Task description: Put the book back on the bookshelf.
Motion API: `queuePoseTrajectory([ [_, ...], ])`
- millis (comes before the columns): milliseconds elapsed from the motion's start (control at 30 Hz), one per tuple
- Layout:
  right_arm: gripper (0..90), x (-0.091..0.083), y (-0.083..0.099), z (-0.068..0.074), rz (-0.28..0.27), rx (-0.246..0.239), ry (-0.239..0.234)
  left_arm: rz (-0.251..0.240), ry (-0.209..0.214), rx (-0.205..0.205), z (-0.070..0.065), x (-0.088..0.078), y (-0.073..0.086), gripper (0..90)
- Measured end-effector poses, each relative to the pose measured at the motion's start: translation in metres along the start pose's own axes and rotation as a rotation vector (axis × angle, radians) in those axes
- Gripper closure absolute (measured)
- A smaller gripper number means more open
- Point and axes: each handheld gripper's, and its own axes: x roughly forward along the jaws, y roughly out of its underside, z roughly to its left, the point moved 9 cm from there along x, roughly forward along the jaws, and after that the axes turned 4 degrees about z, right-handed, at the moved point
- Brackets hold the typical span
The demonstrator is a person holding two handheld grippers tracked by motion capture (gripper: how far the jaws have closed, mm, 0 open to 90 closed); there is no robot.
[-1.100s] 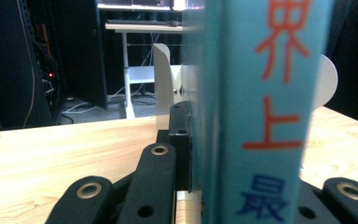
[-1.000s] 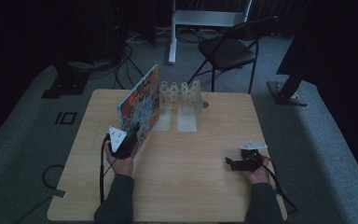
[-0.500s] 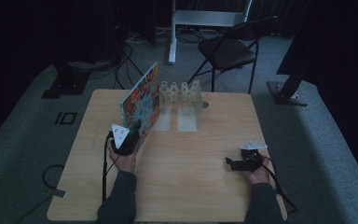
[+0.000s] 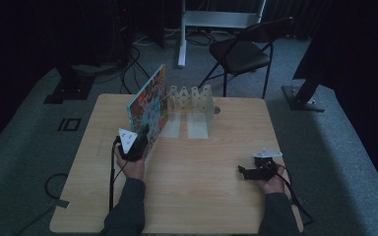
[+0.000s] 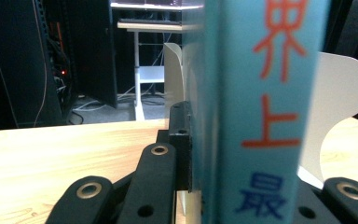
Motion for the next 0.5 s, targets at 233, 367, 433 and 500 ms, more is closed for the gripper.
queuePoseTrajectory([
  [233, 12.9, 0.0000, 0.0000, 0.0001, 0.000, 0.000, 0.000, 0.000, -0.009, 0.004, -0.0021, 0.0048, -0.0023, 81.1],
  [367, 12.9, 0.0000, 0.0000, 0.0000, 0.000, 0.000, 0.000, -0.008, -0.015, 0.012, -0.0048, 0.0066, -0.0048, 81.1],
  [433, 12.9, 0.0000, 0.0000, 0.0000, 0.000, -0.001, 0.000, -0.007, -0.018, 0.017, -0.0064, 0.0076, -0.0057, 81.1],
  [500, 12.9, 0.0000, 0.0000, 0.0000, 0.000, 0.000, -0.001, -0.008, -0.024, 0.023, -0.0072, 0.0087, -0.0062, 81.1],
])
